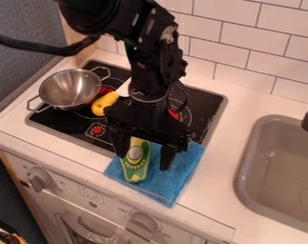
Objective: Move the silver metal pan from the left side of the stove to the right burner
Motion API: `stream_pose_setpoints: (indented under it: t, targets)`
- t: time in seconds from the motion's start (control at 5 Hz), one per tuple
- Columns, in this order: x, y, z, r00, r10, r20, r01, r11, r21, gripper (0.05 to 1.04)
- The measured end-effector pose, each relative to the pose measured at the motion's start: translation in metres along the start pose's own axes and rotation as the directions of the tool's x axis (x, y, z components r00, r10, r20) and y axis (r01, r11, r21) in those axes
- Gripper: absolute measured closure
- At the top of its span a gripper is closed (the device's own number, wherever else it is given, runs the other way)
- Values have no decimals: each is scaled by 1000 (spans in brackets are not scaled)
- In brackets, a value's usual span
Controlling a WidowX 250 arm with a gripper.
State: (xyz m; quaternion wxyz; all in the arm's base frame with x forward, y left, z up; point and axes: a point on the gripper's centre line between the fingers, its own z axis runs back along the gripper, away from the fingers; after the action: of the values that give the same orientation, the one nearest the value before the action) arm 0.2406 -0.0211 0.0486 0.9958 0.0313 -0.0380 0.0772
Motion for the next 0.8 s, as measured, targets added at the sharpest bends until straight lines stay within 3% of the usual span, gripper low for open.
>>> stream_pose_setpoints:
  t: [0.2, 0.4, 0.6, 0.8]
  targets:
    - [-2, 0, -4, 1000, 0, -21, 0, 1000, 5, 83]
    - [8, 13, 5, 998, 60, -32, -60, 998, 9, 83]
    - [29, 36, 21, 989, 144, -25, -145, 989, -35, 83]
    - [56, 76, 24, 980, 200, -20, -200, 979, -36, 83]
